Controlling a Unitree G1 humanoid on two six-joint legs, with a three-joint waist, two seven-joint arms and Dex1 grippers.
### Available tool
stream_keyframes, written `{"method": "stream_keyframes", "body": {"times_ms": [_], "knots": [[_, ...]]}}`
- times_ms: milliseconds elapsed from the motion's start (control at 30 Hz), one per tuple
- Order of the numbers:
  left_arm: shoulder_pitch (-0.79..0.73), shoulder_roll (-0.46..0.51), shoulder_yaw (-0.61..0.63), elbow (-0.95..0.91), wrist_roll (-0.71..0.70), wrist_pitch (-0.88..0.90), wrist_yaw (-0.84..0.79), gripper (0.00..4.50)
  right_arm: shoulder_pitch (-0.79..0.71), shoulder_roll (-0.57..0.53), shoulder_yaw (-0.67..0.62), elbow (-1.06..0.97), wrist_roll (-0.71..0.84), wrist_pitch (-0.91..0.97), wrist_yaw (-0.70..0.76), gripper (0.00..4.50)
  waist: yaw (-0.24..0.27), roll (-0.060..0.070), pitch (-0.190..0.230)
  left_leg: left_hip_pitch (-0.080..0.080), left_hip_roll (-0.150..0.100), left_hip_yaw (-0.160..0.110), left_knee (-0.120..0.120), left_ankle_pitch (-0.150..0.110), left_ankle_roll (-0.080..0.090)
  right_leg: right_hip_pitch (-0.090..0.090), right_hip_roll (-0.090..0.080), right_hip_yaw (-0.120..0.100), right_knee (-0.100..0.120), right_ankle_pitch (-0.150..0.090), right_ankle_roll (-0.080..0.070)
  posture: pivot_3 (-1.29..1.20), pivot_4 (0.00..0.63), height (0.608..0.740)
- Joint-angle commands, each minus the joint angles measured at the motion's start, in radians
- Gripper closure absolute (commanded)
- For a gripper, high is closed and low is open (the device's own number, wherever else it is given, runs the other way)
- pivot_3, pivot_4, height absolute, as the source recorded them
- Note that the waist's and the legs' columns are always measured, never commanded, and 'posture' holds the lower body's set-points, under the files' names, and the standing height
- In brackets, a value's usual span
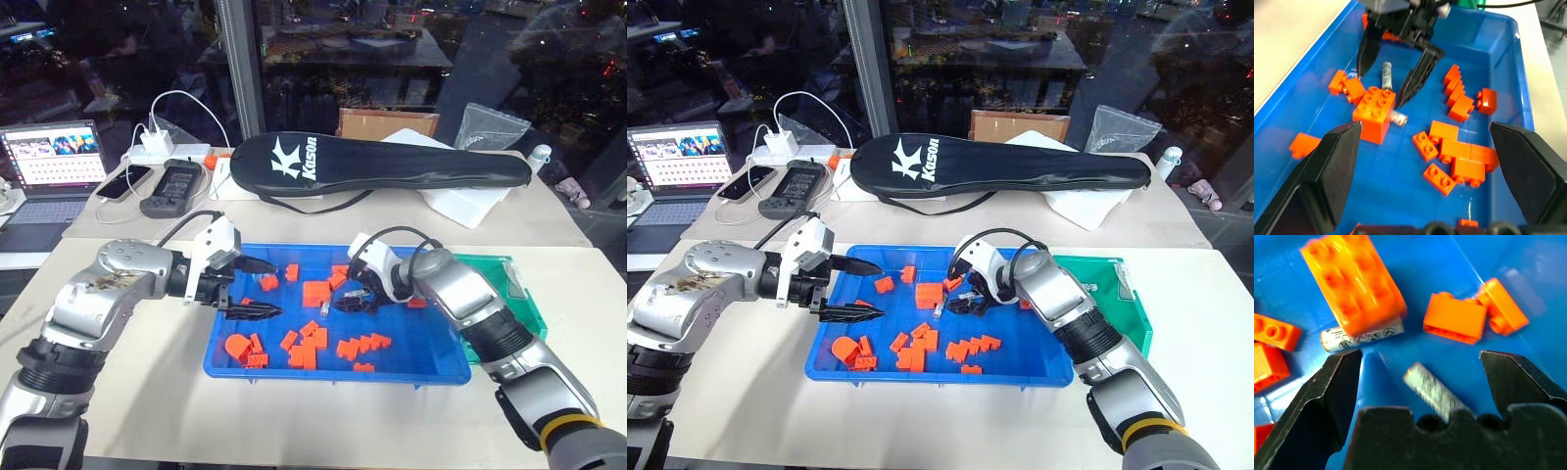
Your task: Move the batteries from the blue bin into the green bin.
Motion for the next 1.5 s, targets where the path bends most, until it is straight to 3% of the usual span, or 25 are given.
{"method": "stream_keyframes", "body": {"times_ms": [33,267,433,700,900,1033,1267,1367,1500], "knots": [[-0.003,0.013,0.027,-0.025,-0.01,-0.007,-0.002,0.0,-0.013,-0.021,-0.043,-0.056,0.003,0.018,-0.003,0.05,0.001,0.0,0.0,0.0,0.0,0.0,0.0,0.0,0.0,0.0,0.0,0.0,0.0,0.0,0.0,0.0,0.15,0.74],[-0.026,0.005,0.015,-0.009,-0.001,-0.016,-0.007,0.0,0.044,-0.034,0.016,-0.009,-0.048,-0.037,-0.008,0.05,0.0,0.0,0.0,0.0,0.0,0.0,0.0,0.0,0.0,0.0,0.0,0.0,0.0,0.0,0.0,0.0,0.15,0.74],[-0.03,0.011,0.016,-0.004,0.001,-0.018,-0.013,0.0,0.061,-0.054,0.015,-0.008,-0.058,-0.034,0.006,1.42,0.0,0.0,0.0,0.001,0.0,0.0,0.0,0.0,0.0,0.001,0.0,0.0,0.0,0.0,0.0,0.0,0.15,0.74],[-0.033,0.009,0.012,0.0,0.003,-0.02,-0.025,0.0,0.07,-0.087,-0.008,-0.107,-0.036,-0.013,0.044,4.21,0.0,0.0,0.0,0.001,0.0,0.0,0.0,0.0,0.0,0.001,0.0,0.0,0.0,0.0,0.0,0.0,0.15,0.74],[-0.059,-0.007,0.002,0.017,-0.004,-0.018,-0.037,0.0,0.038,-0.174,-0.132,-0.25,0.021,0.079,0.067,4.25,0.002,0.0,0.0,0.0,0.0,0.0,0.0,0.0,0.0,0.0,0.0,0.0,0.0,0.0,0.0,0.0,0.15,0.74],[-0.08,-0.034,0.0,0.033,-0.016,-0.026,-0.053,0.0,0.014,-0.346,-0.279,-0.337,0.113,0.174,0.146,4.25,0.015,0.0,0.0,-0.001,-0.001,0.0,0.001,0.0,0.0,0.0,-0.001,0.0,-0.001,0.0,0.0,0.0,0.15,0.74],[-0.132,-0.083,-0.007,0.084,-0.012,-0.051,-0.08,0.0,0.141,-0.71,-0.441,-0.227,0.102,0.112,0.226,4.25,0.026,0.0,0.0,-0.001,-0.001,0.0,0.0,0.0,0.0,0.001,-0.001,0.0,-0.004,0.0,0.0,0.0,0.15,0.74],[-0.145,-0.087,-0.014,0.102,0.0,-0.058,-0.091,0.0,0.243,-0.755,-0.467,-0.233,0.104,0.1,0.218,4.25,0.019,0.0,0.0,0.0,0.0,0.0,0.0,0.0,0.0,0.001,-0.001,0.0,-0.004,0.0,0.0,0.0,0.15,0.74],[-0.15,-0.085,-0.02,0.109,0.008,-0.062,-0.099,0.0,0.328,-0.729,-0.466,-0.264,0.111,0.118,0.177,4.25,-0.003,0.001,0.0,0.001,0.0,0.0,0.0,0.0,0.0,0.001,-0.001,0.001,-0.002,0.0,0.0,0.0,0.15,0.74]]}}
